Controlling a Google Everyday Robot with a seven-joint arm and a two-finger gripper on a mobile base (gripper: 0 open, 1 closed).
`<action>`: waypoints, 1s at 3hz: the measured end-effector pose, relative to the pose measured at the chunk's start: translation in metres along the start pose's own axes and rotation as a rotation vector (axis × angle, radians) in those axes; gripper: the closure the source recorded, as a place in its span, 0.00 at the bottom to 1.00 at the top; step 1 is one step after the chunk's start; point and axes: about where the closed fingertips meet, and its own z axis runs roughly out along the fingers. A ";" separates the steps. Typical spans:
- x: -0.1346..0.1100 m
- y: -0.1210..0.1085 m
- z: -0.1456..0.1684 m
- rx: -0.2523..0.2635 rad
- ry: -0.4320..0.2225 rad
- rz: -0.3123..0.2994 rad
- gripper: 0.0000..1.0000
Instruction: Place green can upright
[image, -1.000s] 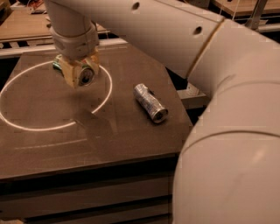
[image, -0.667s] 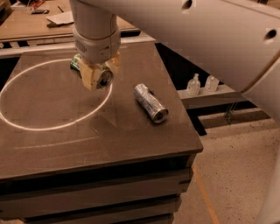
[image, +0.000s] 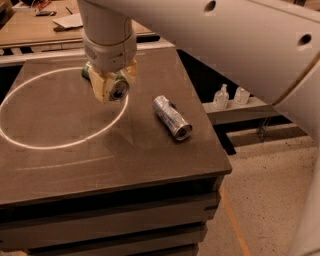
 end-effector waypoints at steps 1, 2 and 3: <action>-0.008 -0.008 0.000 0.104 0.044 0.135 1.00; -0.018 -0.013 -0.003 0.228 0.062 0.276 1.00; -0.029 -0.012 -0.003 0.262 0.046 0.453 1.00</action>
Offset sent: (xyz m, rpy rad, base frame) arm -0.0085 -0.0171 0.0126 -0.1568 -0.0850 -1.0579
